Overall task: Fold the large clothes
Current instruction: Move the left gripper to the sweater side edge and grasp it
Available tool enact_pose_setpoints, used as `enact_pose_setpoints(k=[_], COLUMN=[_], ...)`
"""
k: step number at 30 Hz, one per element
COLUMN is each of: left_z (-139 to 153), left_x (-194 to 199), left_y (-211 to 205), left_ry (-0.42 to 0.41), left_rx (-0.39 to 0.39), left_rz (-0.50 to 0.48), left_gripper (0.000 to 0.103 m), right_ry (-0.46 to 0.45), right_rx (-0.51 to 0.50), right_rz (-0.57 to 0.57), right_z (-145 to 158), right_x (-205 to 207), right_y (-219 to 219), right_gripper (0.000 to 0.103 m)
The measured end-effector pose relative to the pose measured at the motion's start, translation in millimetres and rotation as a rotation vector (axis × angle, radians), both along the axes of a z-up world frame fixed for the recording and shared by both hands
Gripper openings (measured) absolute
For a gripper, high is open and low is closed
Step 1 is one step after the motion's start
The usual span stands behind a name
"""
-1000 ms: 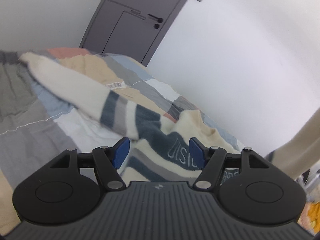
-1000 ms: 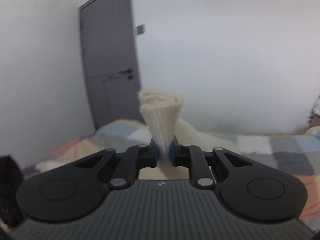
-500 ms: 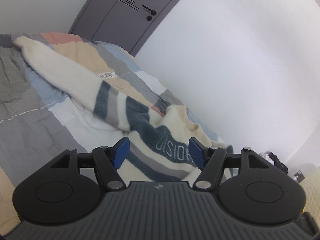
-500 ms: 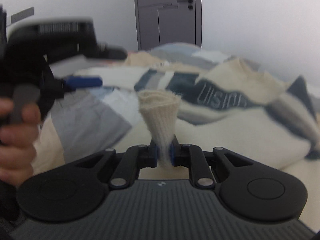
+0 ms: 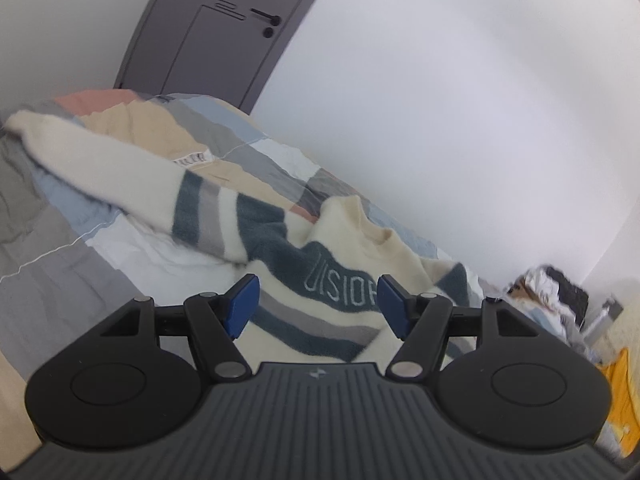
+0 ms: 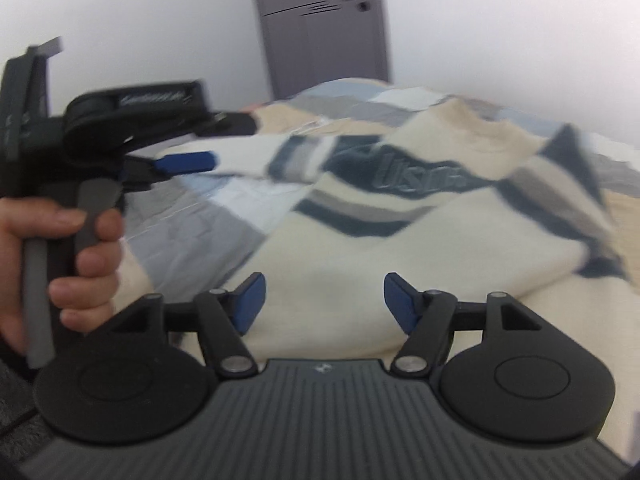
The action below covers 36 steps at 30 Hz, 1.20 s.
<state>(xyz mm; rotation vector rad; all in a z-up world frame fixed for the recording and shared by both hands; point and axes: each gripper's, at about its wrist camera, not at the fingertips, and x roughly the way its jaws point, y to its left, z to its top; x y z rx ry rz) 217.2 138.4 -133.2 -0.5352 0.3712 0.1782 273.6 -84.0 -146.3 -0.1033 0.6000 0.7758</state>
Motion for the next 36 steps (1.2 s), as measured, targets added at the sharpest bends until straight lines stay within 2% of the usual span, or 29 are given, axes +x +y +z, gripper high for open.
enact_pose_setpoints(k=[3,4,8,10,13,15,18,22,27,31,36], left_z=[-3.4,-6.2,-17.8,-23.9,-32.9,-38.5,-45.9,-56.0,-82.9,-88.6,-88.6], left_x=[7.1,10.0,21.9,26.8,33.9,38.3,46.3,56.9,69.8,74.2,73.9], left_y=[-19.0,-22.9,-37.9,-45.1,-56.0,-60.7,-61.8,-63.4,-68.8,-63.7,-58.1], left_ry=[0.042,0.051,0.094,0.119,0.166,0.188,0.214,0.252,0.394,0.413,0.408], left_rx=[0.091,0.091,0.098,0.116,0.167,0.189,0.174,0.137,0.111,0.065,0.019], left_rz=[-0.024,-0.05,-0.11,-0.125,-0.149,-0.161,-0.17,-0.183,-0.208,-0.189,-0.172], left_gripper=[0.07,0.07,0.07,0.07,0.07,0.07,0.07,0.071,0.071,0.071,0.071], right_ry=[0.009,0.005,-0.093,-0.108,-0.123,-0.084,-0.027,-0.013,0.023,0.134,0.071], right_rx=[0.013,0.015,-0.064,-0.08,0.031,0.066,0.107,0.067,0.088,0.098,0.023], right_rz=[-0.097,-0.132,-0.318,-0.382,-0.43,-0.449,-0.438,-0.405,-0.397,-0.355,-0.316], right_z=[3.9,4.3,0.0,-1.1,-4.8,-11.0,-24.6,-36.8,-47.3,-53.4,-61.2], right_x=[7.3,11.4,29.5,41.3,53.9,65.5,78.8,86.5,91.2,96.1,94.8], right_y=[-15.4,-18.8,-18.4,-18.2,-27.6,-31.3,-35.4,-33.7,-38.2,-39.6,-29.7], right_gripper=[0.072,0.076,0.077,0.077,0.077,0.077,0.076,0.076,0.077,0.077,0.076])
